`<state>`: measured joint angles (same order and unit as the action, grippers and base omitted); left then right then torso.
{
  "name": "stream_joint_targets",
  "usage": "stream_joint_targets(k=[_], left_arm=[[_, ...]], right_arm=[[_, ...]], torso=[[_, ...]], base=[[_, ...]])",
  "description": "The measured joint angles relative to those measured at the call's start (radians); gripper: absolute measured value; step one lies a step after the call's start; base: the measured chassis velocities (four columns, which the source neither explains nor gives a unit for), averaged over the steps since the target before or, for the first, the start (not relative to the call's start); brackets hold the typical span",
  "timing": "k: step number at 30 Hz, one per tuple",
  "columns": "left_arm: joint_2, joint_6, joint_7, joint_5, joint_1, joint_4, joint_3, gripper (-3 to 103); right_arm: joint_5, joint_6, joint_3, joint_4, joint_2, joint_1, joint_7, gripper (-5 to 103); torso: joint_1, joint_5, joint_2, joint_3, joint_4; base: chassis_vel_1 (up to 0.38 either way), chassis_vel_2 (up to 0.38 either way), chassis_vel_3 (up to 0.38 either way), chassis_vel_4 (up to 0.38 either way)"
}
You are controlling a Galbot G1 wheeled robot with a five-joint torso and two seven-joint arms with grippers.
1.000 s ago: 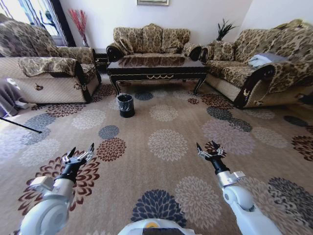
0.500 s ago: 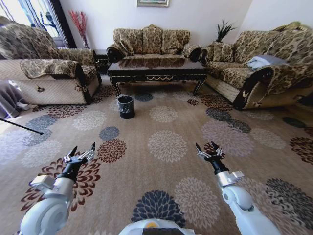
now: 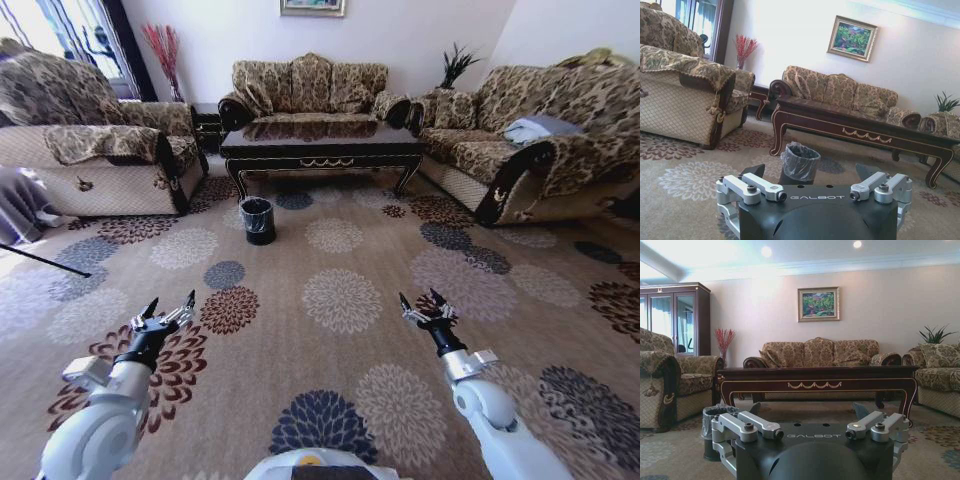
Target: Move to the front of the table and pick up the trash from the floor, then place it into the trash bin.
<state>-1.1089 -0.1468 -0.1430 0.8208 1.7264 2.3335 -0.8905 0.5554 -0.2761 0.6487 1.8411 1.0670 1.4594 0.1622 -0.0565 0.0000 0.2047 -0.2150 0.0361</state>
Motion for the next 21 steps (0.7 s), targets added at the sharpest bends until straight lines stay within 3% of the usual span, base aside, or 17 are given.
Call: stream_joint_targets(k=[16, 21], left_arm=[[0.003, -0.002, 0.013, 0.006, -0.004, 0.0, -0.006, 100], [0.003, -0.009, 0.043, 0.038, -0.007, 0.0, -0.015, 100]], right_arm=[[0.001, 0.001, -0.001, 0.001, -0.002, -0.002, 0.0, 100], [0.001, 0.002, -0.001, 0.002, 0.001, -0.002, 0.0, 100]], torso=[[-0.017, 0.0, 0.061, -0.043, 0.0], [-0.023, 0.0, 0.086, -0.063, 0.0]], base=[[0.0, 0.0, 0.0, 0.0], [0.0, 0.0, 0.0, 0.0]])
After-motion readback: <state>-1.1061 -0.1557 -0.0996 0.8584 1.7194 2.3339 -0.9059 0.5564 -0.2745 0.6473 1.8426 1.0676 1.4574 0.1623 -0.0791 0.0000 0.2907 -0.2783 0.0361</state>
